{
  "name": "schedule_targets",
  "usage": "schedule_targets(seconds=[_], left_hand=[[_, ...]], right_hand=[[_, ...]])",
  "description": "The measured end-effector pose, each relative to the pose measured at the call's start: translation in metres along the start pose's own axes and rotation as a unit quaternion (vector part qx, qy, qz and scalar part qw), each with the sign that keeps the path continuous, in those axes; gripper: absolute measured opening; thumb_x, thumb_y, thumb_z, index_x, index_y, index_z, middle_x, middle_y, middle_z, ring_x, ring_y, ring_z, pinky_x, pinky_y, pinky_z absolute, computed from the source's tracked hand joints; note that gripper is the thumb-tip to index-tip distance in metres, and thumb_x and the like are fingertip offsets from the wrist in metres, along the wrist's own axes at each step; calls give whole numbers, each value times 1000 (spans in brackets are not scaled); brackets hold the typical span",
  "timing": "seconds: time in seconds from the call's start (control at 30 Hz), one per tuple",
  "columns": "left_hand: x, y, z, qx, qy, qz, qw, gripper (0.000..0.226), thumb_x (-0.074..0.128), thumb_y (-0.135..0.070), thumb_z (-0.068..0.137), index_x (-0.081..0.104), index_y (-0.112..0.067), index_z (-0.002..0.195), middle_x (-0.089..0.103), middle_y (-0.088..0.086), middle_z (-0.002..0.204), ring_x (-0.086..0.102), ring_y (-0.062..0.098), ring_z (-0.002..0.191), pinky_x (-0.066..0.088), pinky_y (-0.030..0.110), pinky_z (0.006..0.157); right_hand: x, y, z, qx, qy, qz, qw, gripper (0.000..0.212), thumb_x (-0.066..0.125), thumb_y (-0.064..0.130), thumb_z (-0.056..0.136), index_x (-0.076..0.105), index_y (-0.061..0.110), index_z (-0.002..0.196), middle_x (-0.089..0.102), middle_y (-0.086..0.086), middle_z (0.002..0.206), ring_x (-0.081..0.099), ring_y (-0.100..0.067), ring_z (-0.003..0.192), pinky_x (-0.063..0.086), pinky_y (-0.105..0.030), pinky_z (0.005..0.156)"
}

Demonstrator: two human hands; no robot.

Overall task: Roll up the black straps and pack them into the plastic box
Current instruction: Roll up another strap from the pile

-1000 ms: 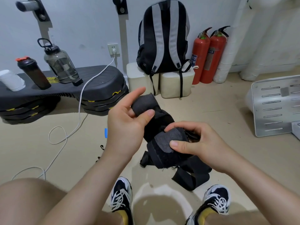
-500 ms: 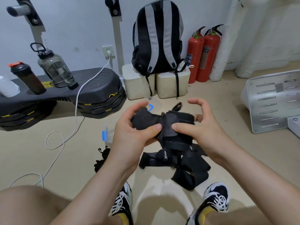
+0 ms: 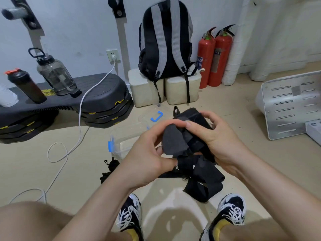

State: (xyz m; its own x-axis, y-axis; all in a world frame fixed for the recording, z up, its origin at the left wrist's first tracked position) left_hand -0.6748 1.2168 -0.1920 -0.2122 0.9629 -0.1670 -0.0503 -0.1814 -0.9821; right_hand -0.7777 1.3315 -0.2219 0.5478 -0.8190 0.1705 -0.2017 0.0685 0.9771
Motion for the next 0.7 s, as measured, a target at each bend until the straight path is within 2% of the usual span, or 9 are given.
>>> schedule_targets(seconds=[0.07, 0.17, 0.2, 0.33, 0.43, 0.5, 0.57, 0.63, 0.7], left_hand=[[1, -3, 0, 10, 4, 34, 999, 63, 58, 31, 73, 65, -18, 111, 70, -18, 99, 64, -1, 89, 47, 8, 68], [-4, -5, 0, 35, -34, 71, 996, 41, 62, 20, 83, 71, -18, 96, 75, -8, 87, 67, -2, 77, 47, 8, 66], [-6, -5, 0, 40, -45, 86, 994, 38, 63, 17, 84, 72, -19, 91, 76, -6, 84, 67, -1, 73, 47, 9, 65], [-11, -7, 1, 60, -53, 105, 991, 30, 65, 12, 85, 71, -17, 85, 71, -4, 77, 62, 2, 66, 46, 13, 64], [-7, -14, 0, 105, -42, 138, 984, 16, 65, -6, 86, 68, -22, 84, 65, 0, 73, 54, 7, 63, 42, 18, 58], [-6, -18, -1, 146, -58, 193, 969, 7, 68, -20, 87, 70, -25, 82, 59, -2, 69, 53, 8, 61, 41, 21, 56], [-8, -27, -2, 196, -105, 272, 936, 10, 68, -29, 86, 75, -24, 82, 52, -10, 71, 49, 3, 65, 33, 11, 60], [-12, -30, -3, 215, -125, 277, 928, 7, 72, -19, 85, 79, -19, 85, 57, -9, 80, 55, 2, 75, 36, 9, 68], [-13, -27, -6, 200, -117, 218, 948, 24, 73, 0, 80, 80, -22, 87, 70, -11, 88, 65, 6, 86, 47, 16, 76]], right_hand=[[0, 4, 1, -5, 11, -4, 1000, 56, 81, 37, 65, 68, 14, 114, 77, -9, 96, 74, -27, 86, 58, -37, 68], [6, 3, 0, 19, 56, -15, 998, 29, 73, 26, 84, 69, 14, 111, 75, -9, 96, 70, -21, 84, 56, -31, 68], [8, 1, -1, 34, 72, -18, 997, 25, 71, 22, 88, 67, 15, 112, 73, -8, 96, 68, -21, 85, 55, -33, 69], [8, -1, -3, 48, 72, -45, 995, 51, 73, 21, 71, 55, 27, 119, 67, -10, 108, 66, -22, 86, 55, -53, 85], [5, 7, -2, -4, 49, -32, 998, 41, 77, 6, 79, 61, 28, 111, 70, -9, 103, 71, -20, 82, 59, -37, 67], [4, 8, -1, -28, 47, -27, 998, 41, 76, 1, 79, 67, 30, 106, 75, 0, 93, 72, -14, 82, 56, -25, 65], [8, 7, -2, -38, 48, -35, 998, 44, 77, -2, 77, 69, 31, 105, 76, 6, 87, 72, -8, 80, 54, -20, 65], [6, 5, -1, -41, 35, -43, 998, 44, 78, -4, 76, 69, 28, 106, 76, 3, 87, 72, -12, 81, 58, -27, 70], [0, 3, 1, -38, 14, -51, 998, 43, 79, 0, 76, 66, 27, 106, 75, -6, 92, 72, -23, 86, 60, -44, 83]])
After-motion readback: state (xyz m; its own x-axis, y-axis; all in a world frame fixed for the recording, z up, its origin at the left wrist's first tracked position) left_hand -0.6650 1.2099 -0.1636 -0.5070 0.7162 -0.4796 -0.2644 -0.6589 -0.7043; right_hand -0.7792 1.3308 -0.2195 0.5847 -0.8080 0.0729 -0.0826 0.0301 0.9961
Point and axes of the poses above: each hand's wrist, its own z-axis towards the middle knuckle, its own x-axis out of the palm, y = z × x, the point moved 7 cm from there along z, towards the middle knuckle
